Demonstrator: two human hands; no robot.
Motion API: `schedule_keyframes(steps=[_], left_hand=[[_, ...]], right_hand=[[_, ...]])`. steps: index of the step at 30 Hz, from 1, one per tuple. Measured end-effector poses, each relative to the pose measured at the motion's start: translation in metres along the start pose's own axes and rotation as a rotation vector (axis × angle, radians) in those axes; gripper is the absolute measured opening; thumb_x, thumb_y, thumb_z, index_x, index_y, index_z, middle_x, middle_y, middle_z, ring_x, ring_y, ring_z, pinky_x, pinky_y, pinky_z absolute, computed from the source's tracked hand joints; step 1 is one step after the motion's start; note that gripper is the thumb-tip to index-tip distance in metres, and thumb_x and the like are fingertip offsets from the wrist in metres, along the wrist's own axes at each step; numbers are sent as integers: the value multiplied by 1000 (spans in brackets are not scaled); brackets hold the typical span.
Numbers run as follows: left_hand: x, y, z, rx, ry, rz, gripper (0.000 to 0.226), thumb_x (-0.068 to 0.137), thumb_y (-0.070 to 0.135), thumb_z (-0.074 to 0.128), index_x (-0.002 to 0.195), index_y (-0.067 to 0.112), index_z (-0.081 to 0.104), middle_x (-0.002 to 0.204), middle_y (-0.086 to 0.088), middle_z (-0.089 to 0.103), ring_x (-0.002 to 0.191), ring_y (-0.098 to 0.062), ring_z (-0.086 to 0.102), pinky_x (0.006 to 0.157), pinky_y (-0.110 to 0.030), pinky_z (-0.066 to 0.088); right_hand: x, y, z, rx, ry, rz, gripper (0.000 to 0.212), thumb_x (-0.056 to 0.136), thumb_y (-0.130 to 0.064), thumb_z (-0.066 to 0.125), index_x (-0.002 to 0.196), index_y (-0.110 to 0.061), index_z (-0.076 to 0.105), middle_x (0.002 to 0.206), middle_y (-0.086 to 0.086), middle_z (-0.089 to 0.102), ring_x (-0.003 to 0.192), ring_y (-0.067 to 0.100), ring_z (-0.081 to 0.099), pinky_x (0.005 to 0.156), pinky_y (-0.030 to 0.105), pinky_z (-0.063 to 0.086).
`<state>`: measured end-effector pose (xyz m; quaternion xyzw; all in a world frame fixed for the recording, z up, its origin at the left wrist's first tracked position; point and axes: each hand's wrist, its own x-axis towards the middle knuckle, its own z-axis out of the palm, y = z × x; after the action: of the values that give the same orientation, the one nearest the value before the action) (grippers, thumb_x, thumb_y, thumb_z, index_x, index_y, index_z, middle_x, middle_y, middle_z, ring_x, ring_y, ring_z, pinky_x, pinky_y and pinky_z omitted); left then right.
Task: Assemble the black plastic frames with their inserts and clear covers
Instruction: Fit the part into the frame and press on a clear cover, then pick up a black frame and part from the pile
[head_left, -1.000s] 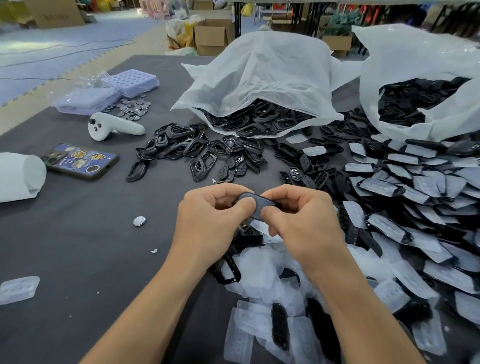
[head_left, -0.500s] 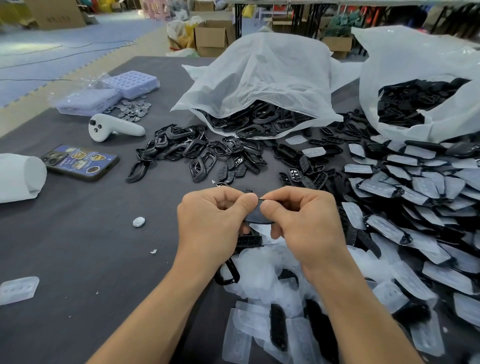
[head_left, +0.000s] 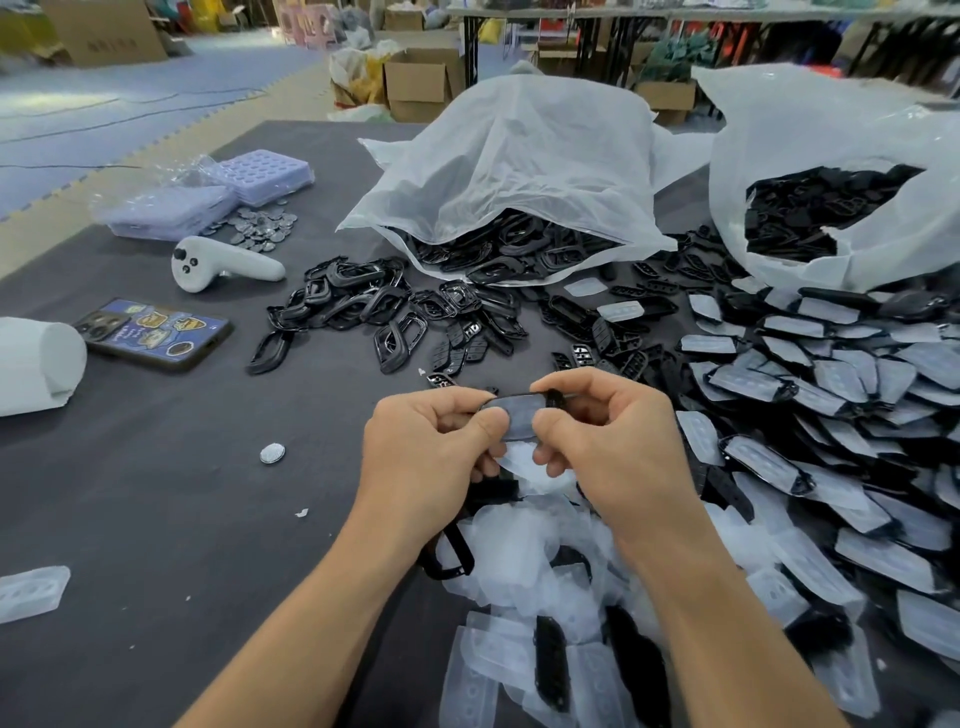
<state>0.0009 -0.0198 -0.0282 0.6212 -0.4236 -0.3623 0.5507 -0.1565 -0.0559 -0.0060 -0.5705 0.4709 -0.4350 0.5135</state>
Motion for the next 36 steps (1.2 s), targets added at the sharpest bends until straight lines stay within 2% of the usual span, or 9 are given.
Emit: schedule_keyframes(steps=[3,6,13,15,17,21,24,30,36], left_hand=[[2,0,-2,-30,27,-55,24,90,4,76,81,25,84,62,-10,72,49,-18,61,48,-22,48],[3,0,-6,-62,-4,-94,19,90,5,76,83,21,85,61,-11,71,49,-18,60,46,-22,46],[2,-2,-8,-85,102,-39,20,96,40,73,81,31,83,74,-5,79,62,-17,74,56,-20,55],[5,-5,-12,-49,157,1,17,93,40,74,81,33,82,75,-2,79,66,-17,75,61,-26,60],[7,-8,-16,29,237,32,12,86,46,73,84,37,81,77,7,79,72,-11,76,71,-30,61],[21,-10,-20,411,358,167,16,85,42,73,100,45,73,117,26,71,117,12,58,97,3,28],[40,-16,-24,627,341,150,37,94,28,71,132,26,68,153,6,53,153,-13,29,121,-20,16],[80,-20,-46,752,309,50,61,100,34,60,157,24,43,171,-3,27,161,-21,10,130,-39,10],[98,-21,-46,989,203,133,45,96,35,64,140,25,65,151,-5,58,144,-26,45,119,-43,28]], right_hand=[[-7,1,4,-346,-20,-161,43,74,-5,80,102,-37,74,77,-19,71,67,1,66,61,9,48],[-9,0,6,-471,28,-241,44,74,-7,82,103,-39,74,69,-15,65,72,3,63,68,14,50],[8,-5,-38,-612,194,-88,38,74,-14,84,102,-38,77,76,-23,68,59,-5,60,50,7,40],[17,-9,-70,-714,441,-29,49,77,-18,85,122,-30,71,104,-7,74,81,4,66,69,14,52],[18,-10,-89,-850,576,76,73,77,-24,86,143,-17,56,135,12,63,123,30,59,106,42,48],[16,-9,-57,-853,443,-9,60,82,-21,80,138,-15,59,134,8,63,124,26,54,115,46,39],[25,-7,-22,-861,237,-77,47,87,-15,68,134,-19,65,122,7,69,119,26,57,112,41,40],[65,-9,9,-1274,-107,-12,48,93,-13,57,141,-16,52,127,9,60,117,30,55,96,37,44],[84,-7,10,-1165,-117,13,20,89,2,56,99,-10,69,100,11,67,89,31,65,68,33,48]])
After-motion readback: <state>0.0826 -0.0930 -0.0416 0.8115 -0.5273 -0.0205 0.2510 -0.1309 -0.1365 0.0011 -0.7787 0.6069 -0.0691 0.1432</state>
